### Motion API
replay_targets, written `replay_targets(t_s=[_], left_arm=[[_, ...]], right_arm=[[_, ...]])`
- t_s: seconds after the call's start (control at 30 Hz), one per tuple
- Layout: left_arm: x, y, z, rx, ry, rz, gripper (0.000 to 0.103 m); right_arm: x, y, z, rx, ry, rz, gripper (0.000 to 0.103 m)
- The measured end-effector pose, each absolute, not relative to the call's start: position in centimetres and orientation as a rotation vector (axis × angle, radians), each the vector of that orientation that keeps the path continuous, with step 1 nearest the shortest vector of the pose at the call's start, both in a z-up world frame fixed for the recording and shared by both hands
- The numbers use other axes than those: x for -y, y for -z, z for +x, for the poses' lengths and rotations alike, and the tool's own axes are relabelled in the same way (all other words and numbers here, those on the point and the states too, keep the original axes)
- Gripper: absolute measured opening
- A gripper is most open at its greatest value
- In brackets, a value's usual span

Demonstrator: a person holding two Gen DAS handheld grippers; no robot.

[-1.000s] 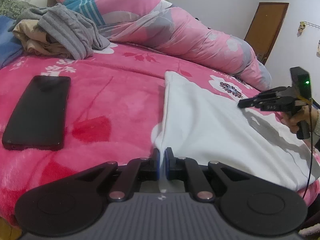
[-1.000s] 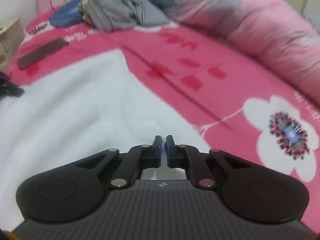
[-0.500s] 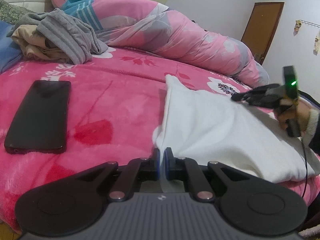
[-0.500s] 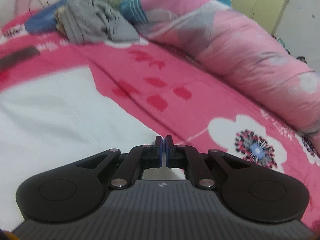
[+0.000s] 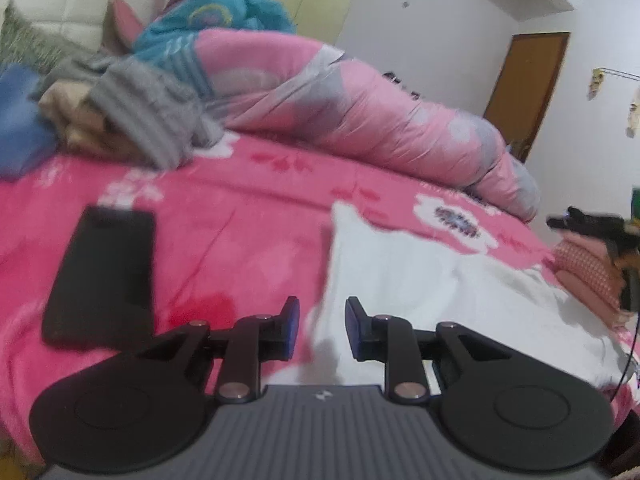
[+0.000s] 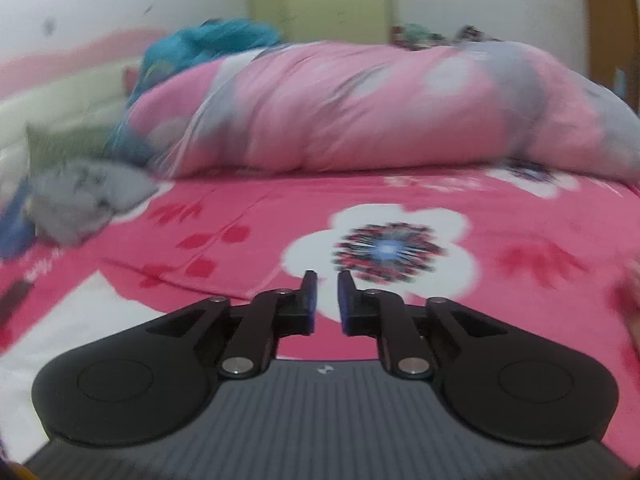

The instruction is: Fold clothes

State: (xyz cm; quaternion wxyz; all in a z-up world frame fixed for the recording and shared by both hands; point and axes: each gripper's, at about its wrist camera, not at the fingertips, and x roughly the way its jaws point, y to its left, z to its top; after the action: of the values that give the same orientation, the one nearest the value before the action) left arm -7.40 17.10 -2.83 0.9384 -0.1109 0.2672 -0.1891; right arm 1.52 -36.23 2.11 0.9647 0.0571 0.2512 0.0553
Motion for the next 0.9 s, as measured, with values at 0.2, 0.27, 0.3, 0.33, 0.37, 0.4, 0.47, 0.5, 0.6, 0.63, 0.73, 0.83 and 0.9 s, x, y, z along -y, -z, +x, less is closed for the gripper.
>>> replay_targets(t_s=[0.2,0.27,0.3,0.33,0.37,0.4,0.47,0.5,0.6,0.63,0.73,0.83,0.9], left_arm=[[-12.2,2.8,-5.9,-0.572,0.432,-0.15,0.025],[-11.3,3.6,-5.5,-0.603,0.41,-0.118,0.024],[-11.2,4.1,-5.4,-0.618,0.397,-0.11,0.024],[-11.3,4.4,-5.3,-0.628,0.384,-0.106,0.025],[-11.3,4.7,-5.2,-0.639,0.37,-0.102,0.026],[-11.4,4.9,-5.1,-0.647,0.359,-0.103,0.028],[-11.8,5.1,-5.0,-0.657,0.342,-0.12,0.028],[-11.9,5.2,-4.9,-0.662,0.335,-0.126,0.028],[-11.9,5.3,-4.7,-0.67,0.32,-0.12,0.028],[-11.9,5.3,-4.6,-0.671,0.318,-0.117,0.028],[-11.7,5.3,-4.5,-0.673,0.313,-0.107,0.028],[-11.7,5.4,-4.6,-0.669,0.312,-0.105,0.028],[-11.6,5.4,-4.5,-0.668,0.314,-0.104,0.028]], right_arm=[[37.7,0.4,-0.8,-0.573,-0.128,0.054,0.023],[37.5,1.3,-0.9,-0.591,-0.136,0.005,0.024],[37.4,1.7,-0.9,-0.599,-0.14,-0.019,0.024],[37.3,2.2,-0.9,-0.608,-0.144,-0.044,0.024],[37.2,2.6,-1.0,-0.616,-0.148,-0.069,0.026],[37.1,3.1,-1.0,-0.625,-0.152,-0.093,0.033],[36.9,3.9,-1.1,-0.642,-0.16,-0.142,0.045],[37.1,4.3,-0.7,-0.643,-0.157,-0.158,0.046],[37.7,5.1,0.9,-0.649,-0.161,-0.15,0.047],[37.9,5.4,1.4,-0.655,-0.166,-0.14,0.047],[38.3,6.1,2.5,-0.677,-0.174,-0.114,0.03],[38.4,6.2,2.4,-0.678,-0.173,-0.101,0.004],[38.9,5.6,1.6,-0.642,-0.166,-0.071,0.004]])
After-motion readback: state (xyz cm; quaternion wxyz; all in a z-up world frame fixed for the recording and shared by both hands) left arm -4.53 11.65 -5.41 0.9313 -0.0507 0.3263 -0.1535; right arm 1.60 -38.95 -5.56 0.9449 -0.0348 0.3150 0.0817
